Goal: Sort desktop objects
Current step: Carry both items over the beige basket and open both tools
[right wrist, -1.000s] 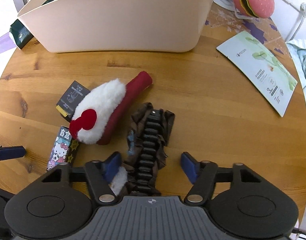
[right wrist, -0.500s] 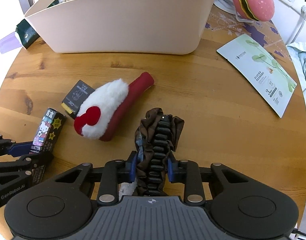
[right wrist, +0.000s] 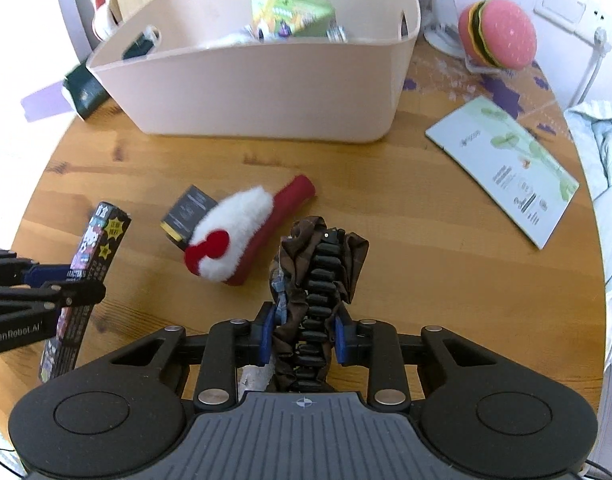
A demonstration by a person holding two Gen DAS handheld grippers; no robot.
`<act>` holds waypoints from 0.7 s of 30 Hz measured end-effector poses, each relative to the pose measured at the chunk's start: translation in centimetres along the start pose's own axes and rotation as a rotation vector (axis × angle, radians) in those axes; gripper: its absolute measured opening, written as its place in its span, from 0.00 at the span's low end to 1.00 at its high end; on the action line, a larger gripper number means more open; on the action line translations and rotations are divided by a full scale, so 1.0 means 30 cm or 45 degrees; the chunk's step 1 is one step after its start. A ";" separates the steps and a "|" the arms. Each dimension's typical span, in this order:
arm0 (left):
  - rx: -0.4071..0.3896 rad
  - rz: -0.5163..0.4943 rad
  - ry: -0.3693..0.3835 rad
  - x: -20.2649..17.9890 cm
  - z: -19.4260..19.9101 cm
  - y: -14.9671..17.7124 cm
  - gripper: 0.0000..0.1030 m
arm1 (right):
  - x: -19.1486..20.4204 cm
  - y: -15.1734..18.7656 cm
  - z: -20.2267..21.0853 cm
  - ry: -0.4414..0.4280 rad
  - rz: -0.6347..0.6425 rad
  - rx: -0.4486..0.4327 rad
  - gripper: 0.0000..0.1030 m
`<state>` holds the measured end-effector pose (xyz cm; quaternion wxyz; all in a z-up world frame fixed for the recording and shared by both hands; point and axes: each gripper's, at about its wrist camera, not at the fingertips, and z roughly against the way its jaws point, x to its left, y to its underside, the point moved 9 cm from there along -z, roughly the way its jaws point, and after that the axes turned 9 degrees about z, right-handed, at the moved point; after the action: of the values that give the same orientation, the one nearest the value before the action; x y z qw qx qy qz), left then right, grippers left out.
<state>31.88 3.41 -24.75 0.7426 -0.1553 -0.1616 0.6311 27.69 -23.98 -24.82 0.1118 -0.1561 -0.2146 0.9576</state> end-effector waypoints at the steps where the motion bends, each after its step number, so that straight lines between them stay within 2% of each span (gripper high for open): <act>1: -0.011 0.001 0.005 -0.001 0.012 -0.010 0.22 | -0.002 -0.006 0.014 -0.005 0.006 -0.014 0.26; 10: -0.095 -0.020 0.044 -0.025 0.107 -0.102 0.22 | 0.001 -0.086 0.138 -0.030 0.060 -0.132 0.26; 21: -0.206 0.031 0.110 -0.042 0.227 -0.243 0.22 | 0.018 -0.252 0.318 -0.046 0.174 -0.335 0.26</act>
<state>35.19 1.23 -15.52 0.7262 -0.2437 -0.1779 0.6177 24.99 -20.76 -13.39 0.0209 -0.1666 -0.3293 0.9292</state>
